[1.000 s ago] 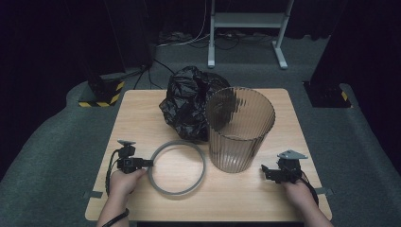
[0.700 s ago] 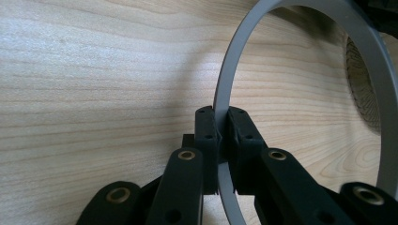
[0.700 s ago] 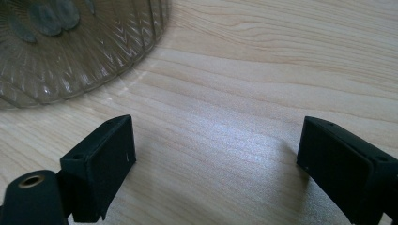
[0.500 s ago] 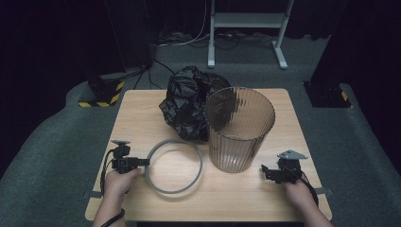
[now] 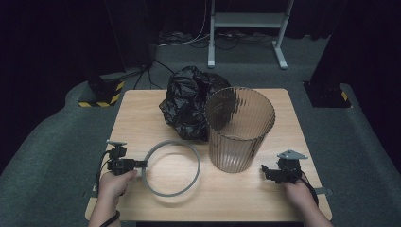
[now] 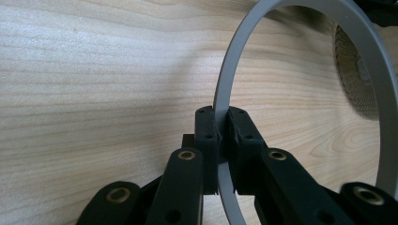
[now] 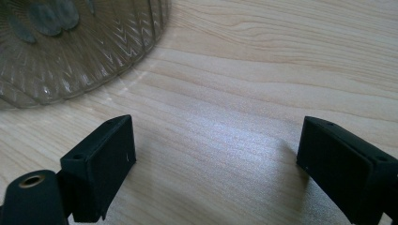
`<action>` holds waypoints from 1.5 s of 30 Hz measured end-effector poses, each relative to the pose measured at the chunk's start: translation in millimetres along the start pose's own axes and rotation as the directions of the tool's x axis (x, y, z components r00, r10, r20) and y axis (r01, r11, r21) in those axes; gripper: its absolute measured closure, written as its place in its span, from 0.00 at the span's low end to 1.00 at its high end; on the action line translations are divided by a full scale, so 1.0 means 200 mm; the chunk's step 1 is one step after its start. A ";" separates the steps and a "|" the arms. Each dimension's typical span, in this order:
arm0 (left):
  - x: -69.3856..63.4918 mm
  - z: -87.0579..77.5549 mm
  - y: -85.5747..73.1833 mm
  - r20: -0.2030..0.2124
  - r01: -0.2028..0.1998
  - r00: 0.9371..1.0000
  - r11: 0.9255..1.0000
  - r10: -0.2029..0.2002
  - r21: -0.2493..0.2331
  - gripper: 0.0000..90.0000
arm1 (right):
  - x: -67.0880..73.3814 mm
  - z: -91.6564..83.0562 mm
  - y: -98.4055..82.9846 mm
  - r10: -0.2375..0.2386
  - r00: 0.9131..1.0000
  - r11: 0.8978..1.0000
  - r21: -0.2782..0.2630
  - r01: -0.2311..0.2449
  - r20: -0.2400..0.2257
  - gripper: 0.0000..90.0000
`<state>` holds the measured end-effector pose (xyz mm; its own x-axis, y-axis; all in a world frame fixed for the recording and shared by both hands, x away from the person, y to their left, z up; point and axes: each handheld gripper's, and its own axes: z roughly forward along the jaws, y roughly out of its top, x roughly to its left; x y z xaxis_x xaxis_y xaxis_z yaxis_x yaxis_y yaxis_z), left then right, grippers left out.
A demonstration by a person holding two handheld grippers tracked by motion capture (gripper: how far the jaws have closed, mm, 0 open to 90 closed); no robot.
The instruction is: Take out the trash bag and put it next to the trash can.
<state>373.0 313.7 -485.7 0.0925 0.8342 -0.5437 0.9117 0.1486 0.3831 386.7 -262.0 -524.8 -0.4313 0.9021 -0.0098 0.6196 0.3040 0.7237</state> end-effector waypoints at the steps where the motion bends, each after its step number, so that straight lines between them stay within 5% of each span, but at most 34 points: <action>1: 0.00 -0.01 0.00 -0.002 -0.001 1.000 1.000 0.001 -0.001 0.93 | 0.00 0.00 0.00 0.001 1.000 1.000 0.000 -0.001 0.000 0.13; 11: 0.00 -0.05 -0.02 0.005 -0.001 1.000 1.000 0.001 -0.004 0.93 | 0.00 0.00 0.00 0.001 1.000 1.000 0.000 -0.001 0.000 0.13; 21: -0.01 -0.13 -0.02 0.024 -0.006 1.000 0.998 0.007 -0.056 0.93 | 0.00 0.00 0.00 -0.001 1.000 1.000 0.002 0.002 -0.002 0.12; 33: -0.08 -0.16 0.01 0.052 -0.025 0.998 0.995 0.030 -0.101 0.93 | 0.00 0.00 0.00 -0.002 1.000 1.000 0.002 0.002 -0.002 0.12; 36: -0.12 -0.17 0.02 0.013 -0.044 0.999 0.993 0.046 -0.108 0.93 | 0.00 0.00 0.00 -0.002 1.000 1.000 0.002 0.002 -0.002 0.12; 45: -0.21 -0.16 0.04 0.030 -0.076 0.996 0.990 0.080 -0.116 0.93 | 0.00 0.00 0.00 -0.005 1.000 1.000 0.002 0.005 -0.001 0.12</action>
<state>363.8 297.4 -436.3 0.1772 0.8273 -0.5331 0.8493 0.1451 0.5075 387.6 -261.9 -524.8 -0.4353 0.9002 -0.0123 0.6186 0.3089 0.7225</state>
